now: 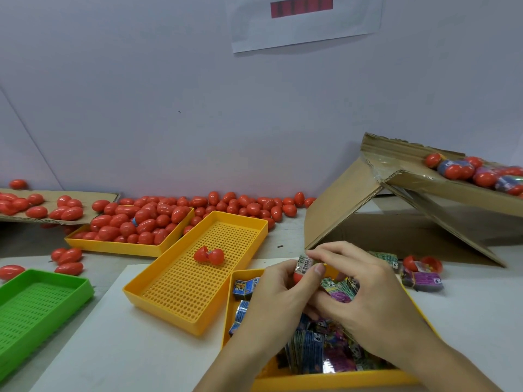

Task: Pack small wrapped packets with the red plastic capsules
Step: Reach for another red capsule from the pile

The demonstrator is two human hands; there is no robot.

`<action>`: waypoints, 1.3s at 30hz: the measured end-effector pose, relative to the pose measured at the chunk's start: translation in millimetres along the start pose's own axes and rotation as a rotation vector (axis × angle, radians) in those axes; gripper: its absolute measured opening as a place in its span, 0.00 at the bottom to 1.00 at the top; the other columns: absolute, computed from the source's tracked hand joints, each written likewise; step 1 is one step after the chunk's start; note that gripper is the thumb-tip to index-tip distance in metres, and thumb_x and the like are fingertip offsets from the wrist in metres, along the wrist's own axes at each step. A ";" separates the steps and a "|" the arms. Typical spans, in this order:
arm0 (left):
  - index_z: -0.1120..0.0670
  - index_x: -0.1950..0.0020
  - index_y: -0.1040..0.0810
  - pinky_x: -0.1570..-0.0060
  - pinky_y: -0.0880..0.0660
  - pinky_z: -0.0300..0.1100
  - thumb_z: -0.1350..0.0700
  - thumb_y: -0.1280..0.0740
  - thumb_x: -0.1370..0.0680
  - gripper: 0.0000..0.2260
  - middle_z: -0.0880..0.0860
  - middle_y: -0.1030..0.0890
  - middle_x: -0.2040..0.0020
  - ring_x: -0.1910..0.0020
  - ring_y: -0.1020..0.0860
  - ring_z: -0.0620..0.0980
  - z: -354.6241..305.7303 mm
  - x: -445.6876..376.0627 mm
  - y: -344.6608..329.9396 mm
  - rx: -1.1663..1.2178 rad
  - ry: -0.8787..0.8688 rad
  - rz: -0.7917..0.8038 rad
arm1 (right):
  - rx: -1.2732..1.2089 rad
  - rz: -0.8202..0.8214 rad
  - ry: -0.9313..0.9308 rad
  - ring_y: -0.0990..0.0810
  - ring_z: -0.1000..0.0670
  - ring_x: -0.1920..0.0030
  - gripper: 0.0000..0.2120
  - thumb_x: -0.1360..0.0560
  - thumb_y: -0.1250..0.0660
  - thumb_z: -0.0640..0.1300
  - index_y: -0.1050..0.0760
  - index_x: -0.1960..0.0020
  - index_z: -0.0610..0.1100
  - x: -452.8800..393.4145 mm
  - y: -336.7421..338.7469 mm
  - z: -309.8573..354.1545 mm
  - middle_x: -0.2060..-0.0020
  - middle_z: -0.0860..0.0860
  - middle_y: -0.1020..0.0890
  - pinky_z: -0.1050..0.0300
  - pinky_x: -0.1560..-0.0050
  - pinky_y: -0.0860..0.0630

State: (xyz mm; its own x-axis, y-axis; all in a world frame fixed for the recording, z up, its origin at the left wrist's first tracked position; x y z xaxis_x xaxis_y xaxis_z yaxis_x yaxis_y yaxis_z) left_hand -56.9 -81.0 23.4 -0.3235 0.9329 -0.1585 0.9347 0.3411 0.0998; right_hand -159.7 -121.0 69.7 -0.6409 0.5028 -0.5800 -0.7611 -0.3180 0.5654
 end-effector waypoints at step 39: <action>0.56 0.41 0.20 0.50 0.18 0.51 0.50 0.40 0.17 0.14 0.57 0.16 0.51 0.51 0.16 0.58 0.3 0.5 -1.5 0.120 -0.020 -0.022 | 0.066 -0.030 0.029 0.21 0.58 0.45 0.24 0.30 0.22 0.44 0.20 0.35 0.47 0.8 -0.6 6.0 0.45 0.58 0.21 0.63 0.47 0.22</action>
State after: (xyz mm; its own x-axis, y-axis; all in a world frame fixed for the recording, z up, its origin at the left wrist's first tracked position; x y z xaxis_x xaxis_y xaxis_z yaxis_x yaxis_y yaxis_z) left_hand -58.4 -81.1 22.9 -0.3426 0.9224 -0.1787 0.9386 0.3442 -0.0225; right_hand -159.2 -115.6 72.5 -0.6212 0.4872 -0.6137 -0.7725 -0.2491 0.5841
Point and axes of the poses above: each hand's wrist, its own x-axis away from the middle knuckle, its own y-axis out of the back of the hand, z = x × y, the point moved 10 cm from there along -x, towards the middle knuckle
